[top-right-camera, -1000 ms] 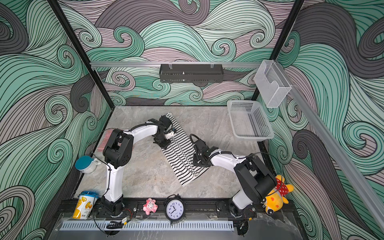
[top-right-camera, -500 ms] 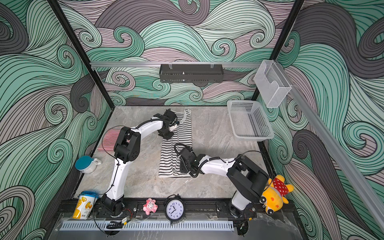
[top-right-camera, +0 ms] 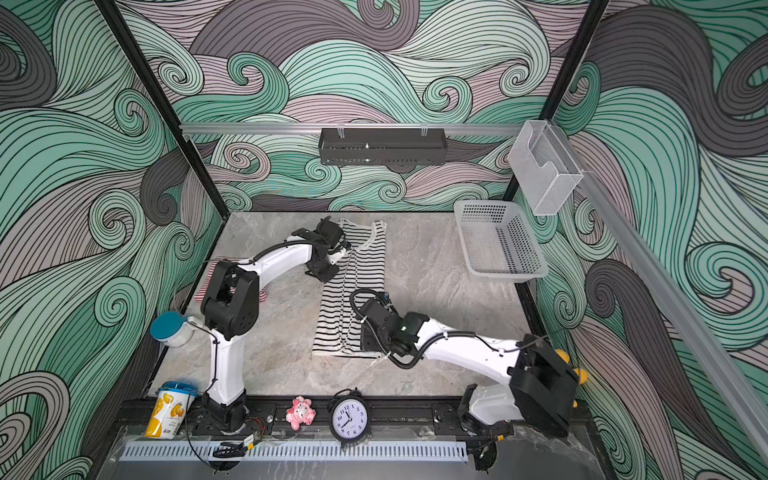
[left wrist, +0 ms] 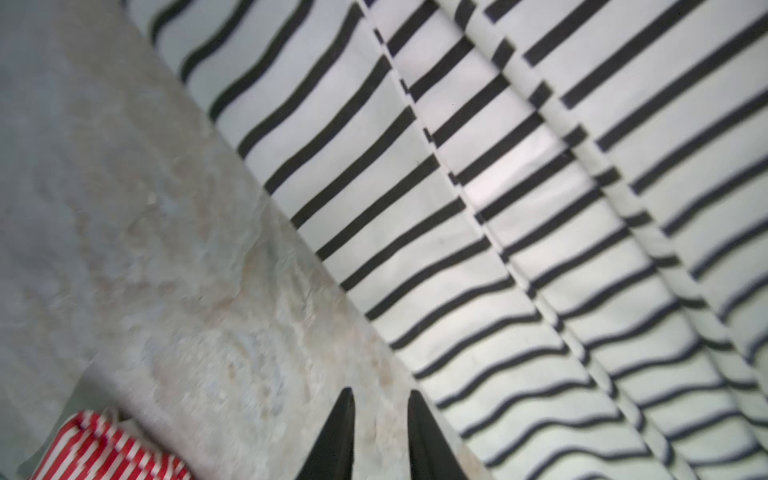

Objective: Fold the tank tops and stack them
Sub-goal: 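Rotate the folded strip, swinging the right gripper's end toward the robot, then move both grippers to the strip's near hem end and grasp it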

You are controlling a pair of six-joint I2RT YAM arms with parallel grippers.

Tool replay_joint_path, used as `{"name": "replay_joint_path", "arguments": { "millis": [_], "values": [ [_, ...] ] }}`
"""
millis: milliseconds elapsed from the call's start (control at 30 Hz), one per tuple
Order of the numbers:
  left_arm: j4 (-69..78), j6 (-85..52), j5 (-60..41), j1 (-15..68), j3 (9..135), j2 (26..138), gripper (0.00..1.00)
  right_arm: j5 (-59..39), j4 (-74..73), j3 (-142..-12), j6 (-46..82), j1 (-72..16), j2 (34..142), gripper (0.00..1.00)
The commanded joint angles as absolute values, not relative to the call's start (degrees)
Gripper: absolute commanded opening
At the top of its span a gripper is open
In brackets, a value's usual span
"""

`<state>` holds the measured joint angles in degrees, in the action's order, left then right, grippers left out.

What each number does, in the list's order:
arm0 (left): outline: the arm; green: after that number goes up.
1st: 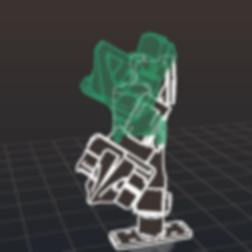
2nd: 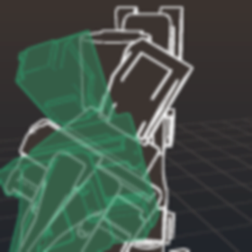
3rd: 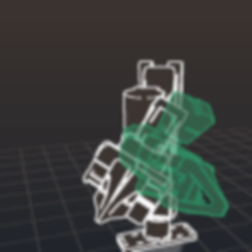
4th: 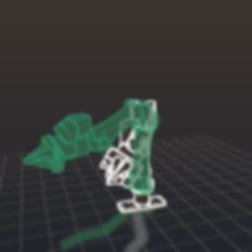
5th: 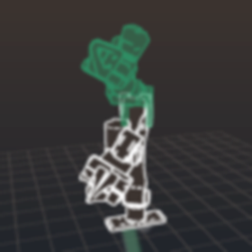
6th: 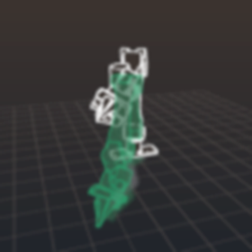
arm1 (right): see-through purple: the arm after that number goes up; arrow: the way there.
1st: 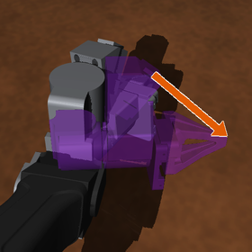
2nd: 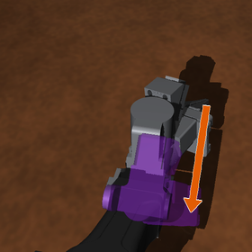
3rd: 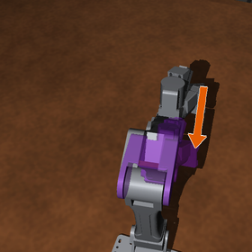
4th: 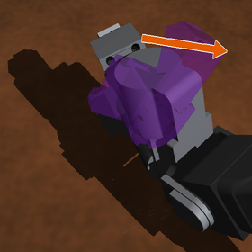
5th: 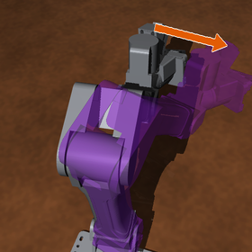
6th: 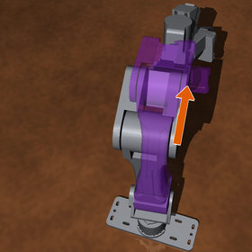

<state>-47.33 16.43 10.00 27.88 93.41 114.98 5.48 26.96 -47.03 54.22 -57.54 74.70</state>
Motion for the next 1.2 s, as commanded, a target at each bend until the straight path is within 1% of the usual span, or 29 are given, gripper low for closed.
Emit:
{"name": "replay_joint_path", "arguments": {
  "millis": [0,100,167,300,367,400,500,833,967,1033,1167],
  "values": [
    [-45.1,15.0,7.6,27.8,90.2,106.8,0.28,7.1,30.2,-42.4,56.1,-54.8,69.8,0.57],
    [-44.2,15.7,4.8,28.0,84.2,101.1,0.28,4.7,27.0,-36.4,56.9,-52.0,64.4,0.56],
    [-43.0,17.5,1.9,28.2,79.1,97.0,0.28,1.9,22.2,-31.7,58.3,-50.4,61.0,0.55],
    [-39.9,19.2,-0.5,29.8,69.0,89.9,0.30,-2.4,13.4,-25.9,61.8,-49.8,58.7,0.55],
    [-37.3,19.5,2.1,30.9,64.2,87.1,0.36,-3.6,11.1,-24.3,63.1,-49.9,58.8,0.55],
    [-35.1,20.5,4.4,31.6,61.5,85.9,0.38,-4.1,9.7,-23.5,63.8,-50.0,58.9,0.55],
    [-33.0,21.3,7.8,32.5,57.1,83.8,0.39,-5.3,6.3,-21.9,65.3,-50.1,60.8,0.55],
    [-31.0,23.7,7.3,35.4,48.8,78.2,0.39,-8.5,1.6,-24.2,67.5,-53.3,73.2,0.52],
    [-31.2,23.5,6.7,36.1,47.7,76.7,0.39,-8.6,2.5,-25.3,68.0,-53.8,76.5,0.46],
    [-31.5,23.4,6.7,36.2,47.4,76.1,0.39,-8.6,3.3,-25.6,68.2,-54.0,77.0,0.38],
    [-32.4,23.7,5.8,36.4,46.8,75.4,0.39,-7.8,5.5,-26.3,68.1,-53.9,76.0,0.30]
  ]
}}
